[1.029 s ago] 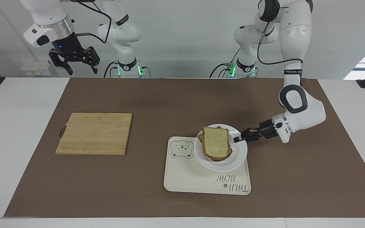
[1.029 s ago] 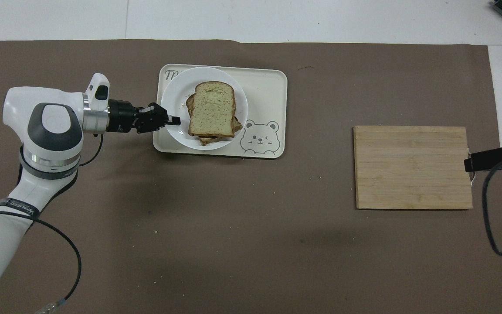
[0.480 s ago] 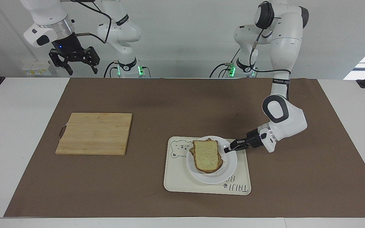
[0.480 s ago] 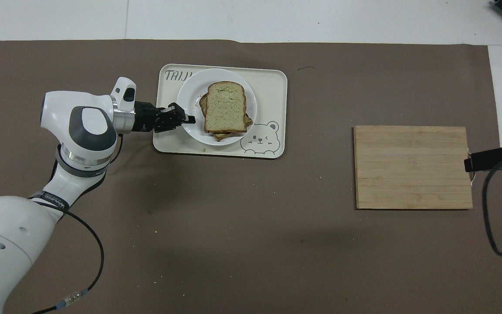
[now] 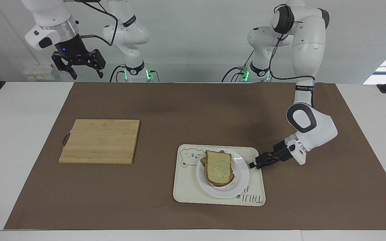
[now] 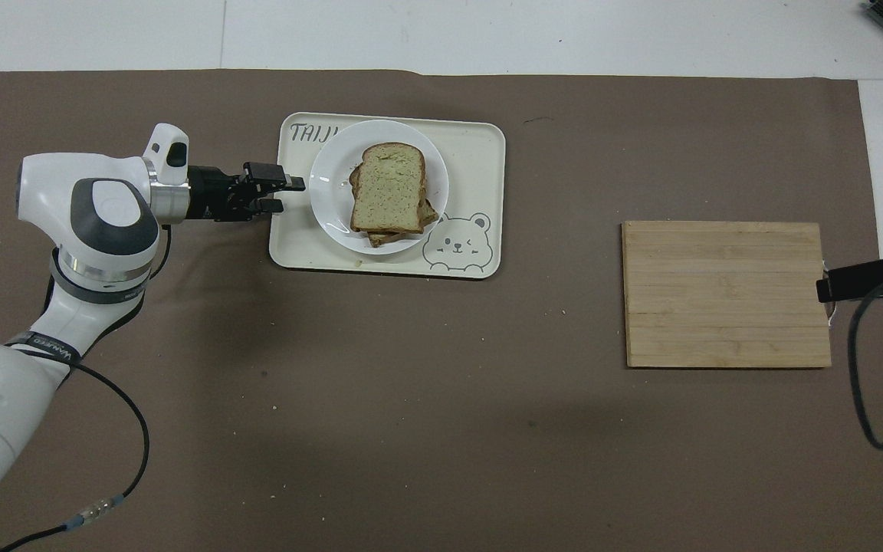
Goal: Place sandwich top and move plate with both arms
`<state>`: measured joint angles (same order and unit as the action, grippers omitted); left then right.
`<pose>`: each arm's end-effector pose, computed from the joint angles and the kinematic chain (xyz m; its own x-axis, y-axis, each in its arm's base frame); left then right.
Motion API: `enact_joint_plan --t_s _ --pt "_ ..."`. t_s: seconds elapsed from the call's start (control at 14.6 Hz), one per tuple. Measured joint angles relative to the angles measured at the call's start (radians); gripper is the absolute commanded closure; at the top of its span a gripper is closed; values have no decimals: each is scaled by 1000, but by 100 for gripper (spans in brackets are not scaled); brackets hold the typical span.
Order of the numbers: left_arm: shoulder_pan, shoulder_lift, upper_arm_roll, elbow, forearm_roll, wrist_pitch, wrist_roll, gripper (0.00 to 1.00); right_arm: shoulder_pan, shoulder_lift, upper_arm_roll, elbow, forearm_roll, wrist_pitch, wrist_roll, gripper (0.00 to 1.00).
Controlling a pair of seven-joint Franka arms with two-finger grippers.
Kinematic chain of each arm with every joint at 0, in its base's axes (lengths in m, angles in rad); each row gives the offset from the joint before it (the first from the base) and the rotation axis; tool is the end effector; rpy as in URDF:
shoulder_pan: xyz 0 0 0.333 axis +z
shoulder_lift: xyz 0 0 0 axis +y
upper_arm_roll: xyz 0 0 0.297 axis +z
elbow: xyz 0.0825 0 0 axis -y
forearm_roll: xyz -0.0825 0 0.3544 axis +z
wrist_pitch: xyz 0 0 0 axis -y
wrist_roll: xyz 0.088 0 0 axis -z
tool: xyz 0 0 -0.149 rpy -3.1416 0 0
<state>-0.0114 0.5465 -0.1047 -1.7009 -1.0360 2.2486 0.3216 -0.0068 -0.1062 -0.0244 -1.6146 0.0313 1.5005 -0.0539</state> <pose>0.6508 -0.1224 0.2652 0.9668 0.2535 -0.0310 0.1909 -0.6369 0.7469 0.4858 -0.0109 0.5919 0.9997 0.0250 -0.0061 0.0248 -0.9991 -0.0342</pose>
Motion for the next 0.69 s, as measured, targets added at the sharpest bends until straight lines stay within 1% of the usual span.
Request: enact_joint_plan --t_s 0.21,0.27,0.55,0.69 --pt "11 -52 4 11 17 0 -17 0 0 0 0 0 0 0 0 0" --pt "11 -75 7 11 43 0 -39 0 0 0 0 0 0 0 0 0" --pt "12 -153 31 11 247 -1 -176 0 0 0 0 0 0 0 0 0" --pt "12 -182 44 11 391 -22 -243 0 0 0 0 0 0 0 0 0"
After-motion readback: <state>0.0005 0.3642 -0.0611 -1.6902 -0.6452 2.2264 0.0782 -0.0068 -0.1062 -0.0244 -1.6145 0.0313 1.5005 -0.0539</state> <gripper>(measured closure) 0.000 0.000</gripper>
